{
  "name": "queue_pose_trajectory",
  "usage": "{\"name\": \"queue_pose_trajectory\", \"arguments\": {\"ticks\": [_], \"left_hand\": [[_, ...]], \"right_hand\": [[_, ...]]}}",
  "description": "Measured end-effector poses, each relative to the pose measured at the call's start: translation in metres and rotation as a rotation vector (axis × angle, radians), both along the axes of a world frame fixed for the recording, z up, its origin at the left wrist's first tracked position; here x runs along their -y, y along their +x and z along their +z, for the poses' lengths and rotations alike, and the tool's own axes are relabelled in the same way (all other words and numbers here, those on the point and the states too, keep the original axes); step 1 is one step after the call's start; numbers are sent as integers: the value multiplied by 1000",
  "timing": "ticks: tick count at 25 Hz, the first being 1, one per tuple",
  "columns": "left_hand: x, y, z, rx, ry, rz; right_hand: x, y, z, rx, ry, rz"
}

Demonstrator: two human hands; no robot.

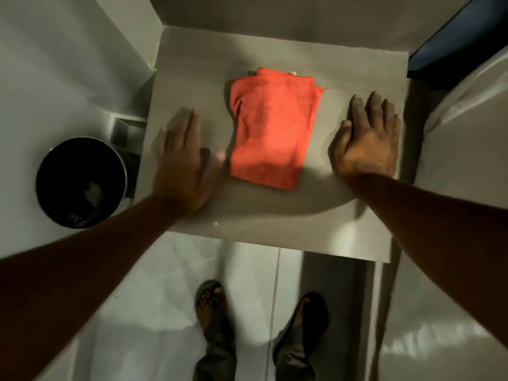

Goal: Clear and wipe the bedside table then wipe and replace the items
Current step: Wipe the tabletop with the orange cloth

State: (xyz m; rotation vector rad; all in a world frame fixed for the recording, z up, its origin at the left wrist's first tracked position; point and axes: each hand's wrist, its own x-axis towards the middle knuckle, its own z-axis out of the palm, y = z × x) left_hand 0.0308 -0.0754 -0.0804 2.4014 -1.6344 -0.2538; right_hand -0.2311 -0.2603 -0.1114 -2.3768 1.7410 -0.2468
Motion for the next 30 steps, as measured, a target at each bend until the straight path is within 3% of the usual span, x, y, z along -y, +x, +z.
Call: {"name": "queue_pose_trajectory", "arguments": {"ticks": [3, 6, 12, 14, 18, 23, 26, 30], "left_hand": [[84, -57, 9, 23, -115, -118], [122, -96, 1, 158, 120, -237], [32, 35, -7, 243, 150, -126], [-11, 63, -7, 275, 171, -193], [-62, 20, -14, 260, 190, -388], [-51, -96, -17, 162, 119, -593], [6, -59, -14, 174, 81, -525], [95, 37, -7, 239, 137, -232]], "right_hand": [[2, -6, -8, 20, -100, 5], [8, -11, -22, 50, -174, 22], [10, -13, -24, 31, -188, 41], [9, -12, -17, 13, -157, 29], [4, -8, -6, -8, -65, 26], [1, -9, 4, -19, -42, 20], [2, -7, 4, -43, -58, 29], [3, -6, 4, -42, -31, 18]]}}
